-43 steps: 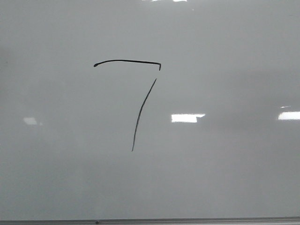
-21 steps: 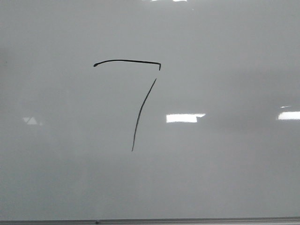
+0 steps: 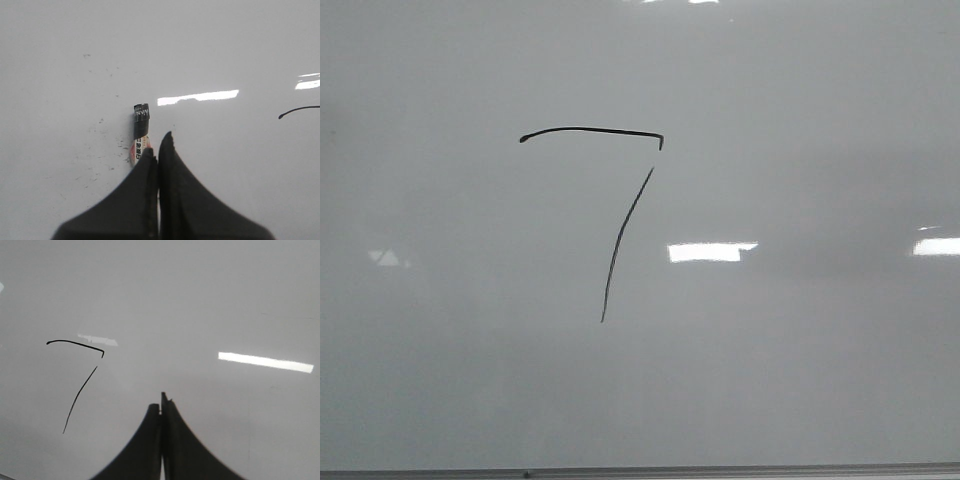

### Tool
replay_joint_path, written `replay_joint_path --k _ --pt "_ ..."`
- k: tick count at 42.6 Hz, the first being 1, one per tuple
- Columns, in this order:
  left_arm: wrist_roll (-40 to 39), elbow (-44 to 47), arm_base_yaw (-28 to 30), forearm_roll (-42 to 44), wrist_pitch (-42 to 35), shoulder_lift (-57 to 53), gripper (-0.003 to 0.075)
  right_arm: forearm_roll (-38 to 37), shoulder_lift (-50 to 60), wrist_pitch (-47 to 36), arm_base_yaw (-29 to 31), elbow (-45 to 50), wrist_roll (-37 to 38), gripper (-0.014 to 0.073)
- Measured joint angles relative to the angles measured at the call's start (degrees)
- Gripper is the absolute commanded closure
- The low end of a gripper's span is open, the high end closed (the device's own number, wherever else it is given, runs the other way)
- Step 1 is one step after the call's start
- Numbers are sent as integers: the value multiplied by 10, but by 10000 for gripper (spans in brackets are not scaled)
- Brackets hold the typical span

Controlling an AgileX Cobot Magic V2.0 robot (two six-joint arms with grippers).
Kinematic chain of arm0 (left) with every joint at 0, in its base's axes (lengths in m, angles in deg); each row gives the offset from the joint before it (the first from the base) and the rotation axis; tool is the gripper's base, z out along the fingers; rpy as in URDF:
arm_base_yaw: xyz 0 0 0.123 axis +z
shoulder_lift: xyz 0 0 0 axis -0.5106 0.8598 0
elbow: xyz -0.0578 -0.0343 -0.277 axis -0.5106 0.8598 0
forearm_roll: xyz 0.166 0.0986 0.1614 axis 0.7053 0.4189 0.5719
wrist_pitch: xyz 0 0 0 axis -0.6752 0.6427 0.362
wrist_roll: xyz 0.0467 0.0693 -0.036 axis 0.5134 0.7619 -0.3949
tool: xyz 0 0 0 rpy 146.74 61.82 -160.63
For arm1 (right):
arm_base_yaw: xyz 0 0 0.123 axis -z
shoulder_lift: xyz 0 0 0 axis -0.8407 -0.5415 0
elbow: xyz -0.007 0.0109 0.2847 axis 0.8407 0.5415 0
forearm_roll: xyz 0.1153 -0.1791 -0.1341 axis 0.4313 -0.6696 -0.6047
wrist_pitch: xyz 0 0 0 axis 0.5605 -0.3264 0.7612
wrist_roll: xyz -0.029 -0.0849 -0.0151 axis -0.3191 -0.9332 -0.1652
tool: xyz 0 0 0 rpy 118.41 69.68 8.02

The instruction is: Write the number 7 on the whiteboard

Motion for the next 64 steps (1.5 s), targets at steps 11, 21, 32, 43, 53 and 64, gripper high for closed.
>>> replay_joint_path --k 11,21,32,43,53,64 --pt "1 71 9 -4 -64 -45 741 0 0 0 0 0 0 662" --pt "11 161 61 -39 -73 -138 741 0 0 0 0 0 0 662" --pt "13 219 77 -45 -68 -197 741 0 0 0 0 0 0 662" --pt "14 219 77 -45 -67 -197 741 0 0 0 0 0 0 662" --pt "15 219 77 -45 -67 -197 741 0 0 0 0 0 0 662" --pt "15 219 77 -45 -67 -197 741 0 0 0 0 0 0 662"
